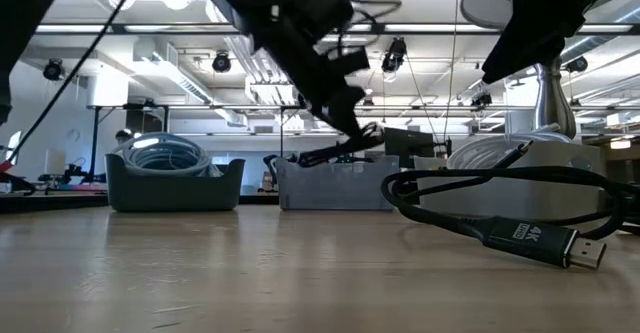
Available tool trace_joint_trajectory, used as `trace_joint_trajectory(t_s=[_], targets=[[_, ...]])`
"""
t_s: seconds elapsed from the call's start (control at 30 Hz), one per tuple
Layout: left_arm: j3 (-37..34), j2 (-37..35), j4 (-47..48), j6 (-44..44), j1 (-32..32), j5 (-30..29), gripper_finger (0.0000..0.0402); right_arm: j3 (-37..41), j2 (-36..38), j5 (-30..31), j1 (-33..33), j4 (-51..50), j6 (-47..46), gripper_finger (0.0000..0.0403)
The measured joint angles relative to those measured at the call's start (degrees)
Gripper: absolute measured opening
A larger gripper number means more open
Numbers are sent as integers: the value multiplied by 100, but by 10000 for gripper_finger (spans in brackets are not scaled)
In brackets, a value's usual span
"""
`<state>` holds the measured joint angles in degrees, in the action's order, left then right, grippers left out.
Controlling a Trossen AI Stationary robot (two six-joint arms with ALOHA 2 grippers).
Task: Pick & Place USB Port
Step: Put the top left black charger cable into the black bin, then put the left black charger cable into the black bin
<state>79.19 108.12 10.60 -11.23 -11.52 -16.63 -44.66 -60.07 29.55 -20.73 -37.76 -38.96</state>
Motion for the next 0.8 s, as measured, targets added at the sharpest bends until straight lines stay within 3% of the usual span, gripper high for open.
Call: trace_joint_trajectory(t_s=[0.1,0.33,0.47,0.6,0.8], targets=[[288,267,431,-39,-104,-93,44,0,0,-1,0,3,0,162],[414,716,440,-694,-217,-192,71,50,0,1,0,46,-70,162],[412,871,480,-674,-251,-714,100,95,-2,-1,0,90,-138,162],[412,839,497,-586,-225,-1039,126,161,-2,-1,0,274,-142,162],[412,372,663,201,-77,-952,139,408,-2,-139,0,1261,-18,162]])
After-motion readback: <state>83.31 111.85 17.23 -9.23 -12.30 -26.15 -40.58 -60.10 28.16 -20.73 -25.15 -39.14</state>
